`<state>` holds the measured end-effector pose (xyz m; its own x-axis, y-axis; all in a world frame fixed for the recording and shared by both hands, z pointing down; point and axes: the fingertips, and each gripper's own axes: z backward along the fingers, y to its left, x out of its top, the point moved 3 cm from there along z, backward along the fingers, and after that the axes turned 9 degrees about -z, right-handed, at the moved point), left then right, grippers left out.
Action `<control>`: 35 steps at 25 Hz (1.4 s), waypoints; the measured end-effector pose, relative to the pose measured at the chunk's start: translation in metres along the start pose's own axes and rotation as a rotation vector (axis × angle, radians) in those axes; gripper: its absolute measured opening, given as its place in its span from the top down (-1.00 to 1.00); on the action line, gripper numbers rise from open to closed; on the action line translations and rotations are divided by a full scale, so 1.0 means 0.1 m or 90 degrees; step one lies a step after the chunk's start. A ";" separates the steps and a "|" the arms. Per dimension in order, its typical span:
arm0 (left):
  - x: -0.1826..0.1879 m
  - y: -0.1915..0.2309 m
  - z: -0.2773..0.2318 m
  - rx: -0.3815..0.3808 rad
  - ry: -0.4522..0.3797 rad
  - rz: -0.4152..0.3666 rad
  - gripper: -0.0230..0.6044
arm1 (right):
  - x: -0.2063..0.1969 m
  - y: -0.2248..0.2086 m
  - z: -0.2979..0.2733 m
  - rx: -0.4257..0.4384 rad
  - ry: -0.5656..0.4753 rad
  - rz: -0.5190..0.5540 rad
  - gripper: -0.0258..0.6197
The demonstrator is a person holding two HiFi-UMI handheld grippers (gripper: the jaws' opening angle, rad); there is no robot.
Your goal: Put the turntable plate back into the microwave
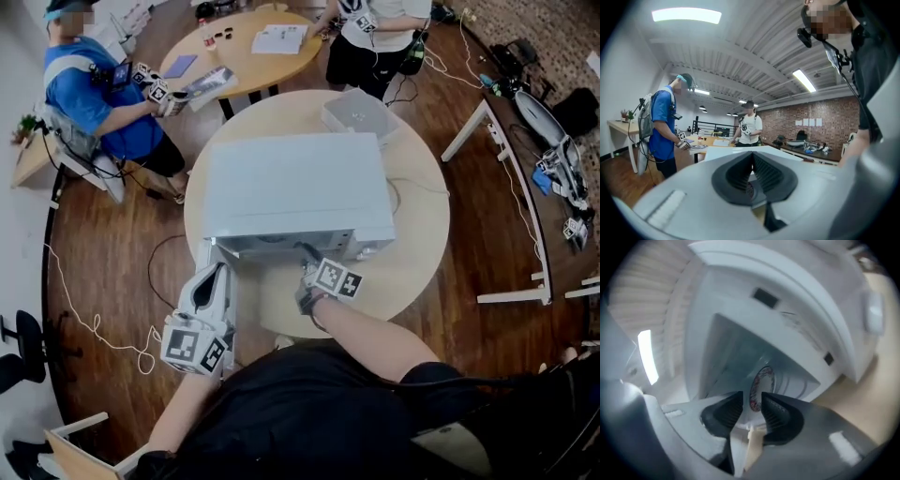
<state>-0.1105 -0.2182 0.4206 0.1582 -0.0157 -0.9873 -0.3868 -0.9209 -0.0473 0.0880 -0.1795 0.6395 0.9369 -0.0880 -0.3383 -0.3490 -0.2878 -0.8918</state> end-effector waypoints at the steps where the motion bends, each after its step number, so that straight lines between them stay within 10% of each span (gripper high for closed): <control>1: -0.03 -0.04 -0.04 -0.009 -0.001 0.006 0.91 | -0.07 0.07 0.05 0.016 0.032 0.051 0.53; 6: -0.19 -0.24 -0.26 -0.061 0.007 0.027 0.91 | -0.31 0.32 0.51 0.081 0.131 0.246 0.91; 12: -0.41 -0.52 -0.42 -0.148 0.017 0.025 0.91 | -0.05 0.43 1.02 0.036 0.055 0.489 0.92; 22: -0.70 -1.17 -0.71 -0.326 0.029 0.058 0.91 | 0.37 0.29 1.63 -0.125 -0.062 0.462 0.92; 35: -0.49 -1.82 -0.32 -0.520 -0.005 0.048 0.91 | 0.39 0.25 2.06 -0.191 -0.128 0.407 0.92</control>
